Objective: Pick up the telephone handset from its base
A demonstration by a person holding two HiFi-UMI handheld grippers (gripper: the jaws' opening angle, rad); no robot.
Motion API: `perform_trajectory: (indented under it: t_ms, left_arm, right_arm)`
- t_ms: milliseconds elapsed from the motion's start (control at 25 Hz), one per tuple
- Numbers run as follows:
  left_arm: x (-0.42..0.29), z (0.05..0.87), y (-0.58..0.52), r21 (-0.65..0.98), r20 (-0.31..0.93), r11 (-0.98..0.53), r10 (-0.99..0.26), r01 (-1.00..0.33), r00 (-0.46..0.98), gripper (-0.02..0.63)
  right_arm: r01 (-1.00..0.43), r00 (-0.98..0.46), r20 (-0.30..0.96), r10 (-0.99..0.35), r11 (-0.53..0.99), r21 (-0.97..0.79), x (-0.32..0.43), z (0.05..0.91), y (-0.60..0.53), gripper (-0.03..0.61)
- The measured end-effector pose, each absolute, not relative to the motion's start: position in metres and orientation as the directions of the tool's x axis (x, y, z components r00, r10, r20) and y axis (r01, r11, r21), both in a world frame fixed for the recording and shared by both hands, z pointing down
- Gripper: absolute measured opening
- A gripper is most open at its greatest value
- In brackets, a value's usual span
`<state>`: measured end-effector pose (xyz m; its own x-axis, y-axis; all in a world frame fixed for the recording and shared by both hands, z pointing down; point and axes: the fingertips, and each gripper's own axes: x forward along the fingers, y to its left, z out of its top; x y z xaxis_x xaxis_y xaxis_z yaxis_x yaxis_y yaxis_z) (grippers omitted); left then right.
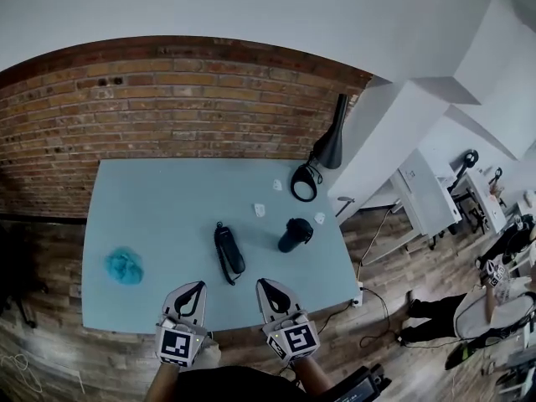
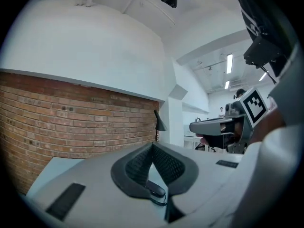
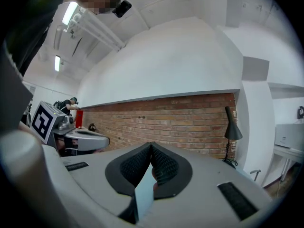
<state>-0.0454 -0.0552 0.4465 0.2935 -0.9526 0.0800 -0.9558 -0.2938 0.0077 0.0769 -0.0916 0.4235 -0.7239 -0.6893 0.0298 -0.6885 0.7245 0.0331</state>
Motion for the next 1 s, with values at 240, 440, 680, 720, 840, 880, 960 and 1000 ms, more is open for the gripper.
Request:
perform_trajectory:
  t_ms: [240,440,680,720,840,880,960,1000]
  left_arm:
    - [-0.091,0.451,-0.098,0.002,0.072,-0.350,-0.934,-0.937,0.350,0.020]
    - [-0.104,0.464,-0.107,0.074,0.078,-0.355,-0.930,-0.932,0.360,0.020]
    - [-0.126,0.476,-0.121,0.149,0.069,-0.336,-0.935,-0.930,0.349,0.020]
    - [-0.131,0.475,-0.122,0.157,0.062,-0.331,-0.937,-0.931,0.343,0.020]
    - [-0.141,0.480,-0.125,0.141,0.062,-0.306,-0.946,-0.942,0.317,0.020]
    - [-0.143,0.483,-0.125,0.140,0.068,-0.300,-0.948,-0.943,0.312,0.020]
    - [-0.149,0.485,-0.127,0.143,0.075,-0.299,-0.947,-0.943,0.312,0.020]
    - [-0.152,0.485,-0.128,0.141,0.076,-0.301,-0.947,-0.943,0.313,0.020]
  right_arm:
    - [-0.690,-0.719,0.073,-0.691,0.722,0.050,0.022,0.436,-0.110,0.014]
    - [-0.677,-0.720,0.142,-0.680,0.732,0.076,0.013,0.451,-0.116,0.014]
    - [-0.725,-0.674,0.144,-0.724,0.686,0.055,0.013,0.449,-0.161,0.014]
    - [-0.725,-0.675,0.142,-0.724,0.686,0.054,0.011,0.451,-0.170,0.014]
    - [-0.711,-0.687,0.155,-0.710,0.701,0.055,0.004,0.459,-0.194,0.014]
    - [-0.704,-0.693,0.161,-0.703,0.708,0.056,0.001,0.461,-0.202,0.014]
    - [-0.692,-0.705,0.164,-0.690,0.720,0.055,-0.007,0.464,-0.218,0.014]
    - [-0.688,-0.709,0.163,-0.687,0.723,0.054,-0.012,0.466,-0.226,0.014]
